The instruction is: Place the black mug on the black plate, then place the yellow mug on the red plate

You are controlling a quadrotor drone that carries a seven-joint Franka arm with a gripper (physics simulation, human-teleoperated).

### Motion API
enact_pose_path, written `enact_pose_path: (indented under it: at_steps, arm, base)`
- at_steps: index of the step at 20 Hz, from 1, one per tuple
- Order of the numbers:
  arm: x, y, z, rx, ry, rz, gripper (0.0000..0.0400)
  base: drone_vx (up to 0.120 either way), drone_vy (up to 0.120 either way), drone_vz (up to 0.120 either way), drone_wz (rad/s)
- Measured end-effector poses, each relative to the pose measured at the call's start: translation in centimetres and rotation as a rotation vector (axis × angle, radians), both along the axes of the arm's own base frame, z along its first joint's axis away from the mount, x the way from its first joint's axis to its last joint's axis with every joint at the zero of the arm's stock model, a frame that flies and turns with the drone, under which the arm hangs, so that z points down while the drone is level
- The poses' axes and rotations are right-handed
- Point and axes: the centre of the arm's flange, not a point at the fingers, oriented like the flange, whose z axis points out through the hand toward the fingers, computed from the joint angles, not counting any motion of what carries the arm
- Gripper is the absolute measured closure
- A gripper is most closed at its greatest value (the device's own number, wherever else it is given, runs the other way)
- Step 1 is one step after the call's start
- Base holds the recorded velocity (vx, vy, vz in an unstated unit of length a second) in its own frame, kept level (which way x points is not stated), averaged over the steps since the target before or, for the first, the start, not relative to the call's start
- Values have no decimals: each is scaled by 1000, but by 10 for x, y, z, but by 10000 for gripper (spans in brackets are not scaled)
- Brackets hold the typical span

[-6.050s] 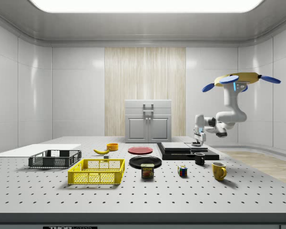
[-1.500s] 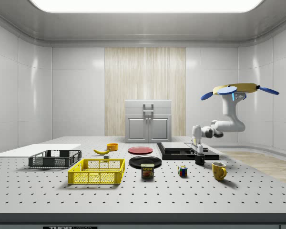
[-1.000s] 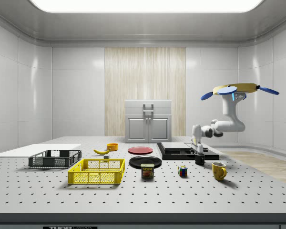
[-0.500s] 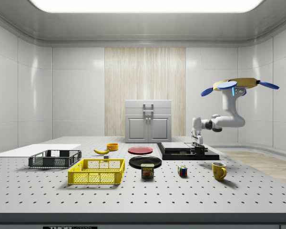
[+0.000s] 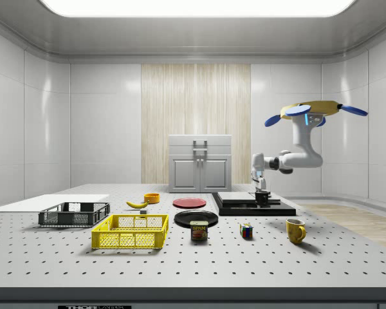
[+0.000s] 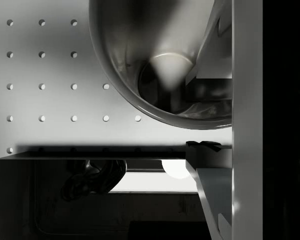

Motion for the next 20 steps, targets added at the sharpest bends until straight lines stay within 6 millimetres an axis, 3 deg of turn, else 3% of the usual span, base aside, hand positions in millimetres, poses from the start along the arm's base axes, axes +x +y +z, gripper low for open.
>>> enact_pose_path:
  at_steps: [20]
  arm:
    - [0, 0, -1, 0, 0, 0, 290]
  base:
    - [120, 0, 0, 0]
